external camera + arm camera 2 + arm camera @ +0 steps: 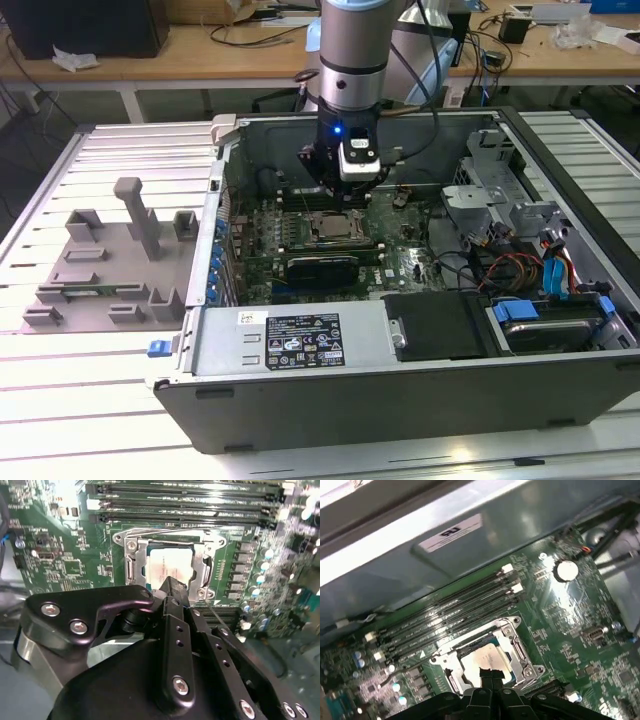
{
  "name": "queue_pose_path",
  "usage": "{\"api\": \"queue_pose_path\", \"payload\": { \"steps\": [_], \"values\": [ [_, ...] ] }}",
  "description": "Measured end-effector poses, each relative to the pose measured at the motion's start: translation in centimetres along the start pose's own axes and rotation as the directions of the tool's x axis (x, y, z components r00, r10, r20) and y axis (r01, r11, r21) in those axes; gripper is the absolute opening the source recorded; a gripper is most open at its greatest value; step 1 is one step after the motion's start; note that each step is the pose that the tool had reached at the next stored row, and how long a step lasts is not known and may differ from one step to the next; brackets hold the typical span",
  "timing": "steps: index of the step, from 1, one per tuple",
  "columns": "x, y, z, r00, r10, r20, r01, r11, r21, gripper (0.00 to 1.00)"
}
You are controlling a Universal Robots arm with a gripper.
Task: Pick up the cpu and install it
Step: 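Close the cpu cover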
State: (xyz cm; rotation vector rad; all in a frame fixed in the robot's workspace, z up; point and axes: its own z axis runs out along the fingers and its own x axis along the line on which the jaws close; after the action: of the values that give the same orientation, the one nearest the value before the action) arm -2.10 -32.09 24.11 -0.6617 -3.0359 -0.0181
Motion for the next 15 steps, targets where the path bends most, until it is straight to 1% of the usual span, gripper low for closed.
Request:
{"api": "queue_pose_path", "payload": {
  "steps": [1,2,4,6,7,8,9,10,11,13,15],
  "values": [
    [0.00,0.00,0.01,0.9998,-0.019,-0.0001,0.019,0.9998,0.0007,0.11],
    [0.00,0.00,0.03,0.9986,-0.052,-0.0002,0.052,0.9986,0.0019,0.11],
    [0.00,0.00,0.05,0.9958,-0.091,-0.0005,0.091,0.9958,0.0034,0.11],
    [0.00,0.00,0.08,0.9886,-0.151,-0.0010,0.151,0.9885,0.0054,0.11],
    [0.00,0.00,0.09,0.9851,-0.172,-0.0013,0.172,0.9850,0.0062,0.11],
    [-0.01,0.00,0.10,0.9789,-0.204,-0.0016,0.204,0.9788,0.0074,0.11],
    [-0.01,0.00,0.11,0.9748,-0.223,-0.0018,0.223,0.9748,0.0080,0.11],
    [0.00,0.00,0.12,0.9684,-0.250,-0.0022,0.250,0.9683,0.0089,0.11],
    [-0.01,0.00,0.12,0.9595,-0.282,-0.0026,0.282,0.9595,0.0101,0.11],
    [-0.01,0.00,0.16,0.9357,-0.353,-0.0037,0.353,0.9356,0.0124,0.11],
    [-0.01,0.00,0.21,0.9226,-0.386,-0.0042,0.386,0.9225,0.0134,0.11]
  ]
}}
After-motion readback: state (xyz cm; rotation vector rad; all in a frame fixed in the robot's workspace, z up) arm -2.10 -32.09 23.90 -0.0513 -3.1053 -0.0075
